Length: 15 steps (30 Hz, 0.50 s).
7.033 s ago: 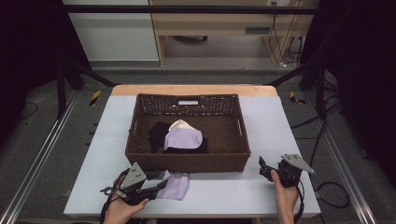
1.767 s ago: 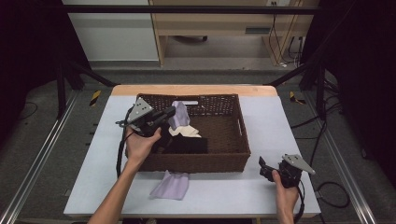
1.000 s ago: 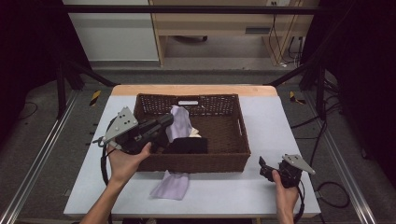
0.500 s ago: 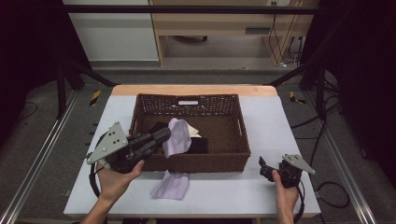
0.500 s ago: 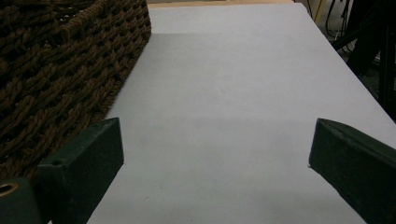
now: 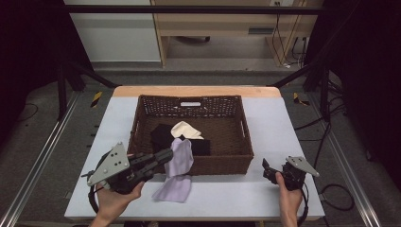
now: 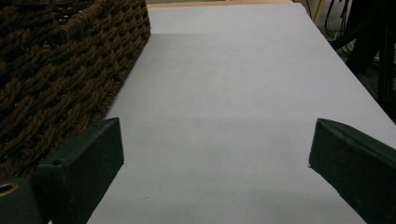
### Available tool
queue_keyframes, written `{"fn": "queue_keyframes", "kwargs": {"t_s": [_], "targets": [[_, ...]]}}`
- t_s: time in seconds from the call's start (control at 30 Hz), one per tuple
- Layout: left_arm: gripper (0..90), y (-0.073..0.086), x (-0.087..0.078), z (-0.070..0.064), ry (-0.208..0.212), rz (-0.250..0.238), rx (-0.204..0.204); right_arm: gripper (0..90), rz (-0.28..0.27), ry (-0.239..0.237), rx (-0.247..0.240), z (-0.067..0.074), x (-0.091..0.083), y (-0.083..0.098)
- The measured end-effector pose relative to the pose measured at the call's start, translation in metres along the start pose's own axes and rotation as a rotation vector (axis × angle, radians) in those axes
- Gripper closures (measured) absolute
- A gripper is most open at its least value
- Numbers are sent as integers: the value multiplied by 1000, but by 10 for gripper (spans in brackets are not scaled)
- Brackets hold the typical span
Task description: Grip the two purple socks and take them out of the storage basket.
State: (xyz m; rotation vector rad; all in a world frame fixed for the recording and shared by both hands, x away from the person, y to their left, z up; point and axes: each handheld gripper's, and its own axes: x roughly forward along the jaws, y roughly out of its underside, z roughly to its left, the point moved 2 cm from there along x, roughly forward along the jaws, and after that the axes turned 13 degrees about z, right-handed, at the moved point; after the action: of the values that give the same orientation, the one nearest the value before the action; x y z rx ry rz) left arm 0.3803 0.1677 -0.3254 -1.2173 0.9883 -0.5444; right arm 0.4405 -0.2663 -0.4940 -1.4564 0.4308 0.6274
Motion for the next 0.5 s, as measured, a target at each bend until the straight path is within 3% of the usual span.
{"fn": "queue_keyframes", "kwargs": {"t_s": [0.5], "targets": [[875, 45, 16, -11, 32, 147, -8, 36, -1, 2, 3, 0, 0, 0]]}}
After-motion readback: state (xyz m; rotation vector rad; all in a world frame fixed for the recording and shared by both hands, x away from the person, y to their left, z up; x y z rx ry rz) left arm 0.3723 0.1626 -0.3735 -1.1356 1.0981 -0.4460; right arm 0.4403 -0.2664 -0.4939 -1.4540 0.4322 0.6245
